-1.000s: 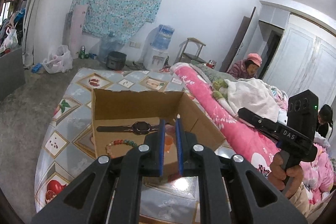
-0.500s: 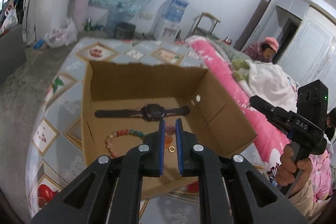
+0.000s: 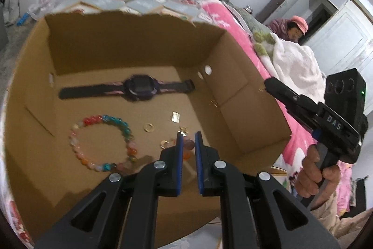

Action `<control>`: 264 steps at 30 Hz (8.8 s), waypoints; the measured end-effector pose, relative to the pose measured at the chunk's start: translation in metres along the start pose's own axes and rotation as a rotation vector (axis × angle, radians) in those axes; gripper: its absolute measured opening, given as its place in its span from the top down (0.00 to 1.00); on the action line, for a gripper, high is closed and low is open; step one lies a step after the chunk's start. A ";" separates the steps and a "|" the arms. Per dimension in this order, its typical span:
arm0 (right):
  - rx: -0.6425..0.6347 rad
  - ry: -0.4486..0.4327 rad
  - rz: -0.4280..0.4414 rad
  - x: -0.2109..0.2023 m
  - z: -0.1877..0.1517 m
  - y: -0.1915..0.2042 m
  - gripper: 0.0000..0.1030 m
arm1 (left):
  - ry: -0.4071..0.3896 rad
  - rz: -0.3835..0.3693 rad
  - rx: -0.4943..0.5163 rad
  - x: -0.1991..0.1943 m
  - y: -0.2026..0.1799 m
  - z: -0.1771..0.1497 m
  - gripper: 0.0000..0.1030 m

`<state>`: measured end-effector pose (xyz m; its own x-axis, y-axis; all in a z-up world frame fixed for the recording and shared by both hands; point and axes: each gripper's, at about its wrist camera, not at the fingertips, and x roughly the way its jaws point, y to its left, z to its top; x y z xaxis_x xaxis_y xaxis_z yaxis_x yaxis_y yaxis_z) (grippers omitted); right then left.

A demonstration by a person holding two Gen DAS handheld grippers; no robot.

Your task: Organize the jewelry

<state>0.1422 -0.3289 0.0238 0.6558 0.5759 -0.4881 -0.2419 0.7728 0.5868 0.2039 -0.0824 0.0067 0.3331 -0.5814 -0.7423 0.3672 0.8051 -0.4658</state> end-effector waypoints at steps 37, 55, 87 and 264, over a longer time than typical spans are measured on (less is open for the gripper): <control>0.087 0.187 0.070 0.029 0.043 -0.012 0.98 | -0.250 -0.014 -0.034 -0.071 0.002 0.006 0.43; -0.017 0.158 -0.153 0.011 0.035 0.018 0.76 | -0.310 0.182 -0.036 -0.111 0.028 -0.028 0.28; 0.219 0.211 -0.233 -0.009 -0.031 -0.020 0.45 | -0.173 0.014 -0.360 -0.100 0.087 -0.052 0.15; -0.220 0.136 -0.629 -0.011 -0.069 0.114 0.08 | -0.185 0.633 -0.057 -0.105 -0.034 -0.100 0.05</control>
<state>0.0576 -0.2289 0.0516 0.6267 0.0162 -0.7791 0.0072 0.9996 0.0266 0.0697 -0.0366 0.0519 0.6155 0.0000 -0.7882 0.0065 1.0000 0.0051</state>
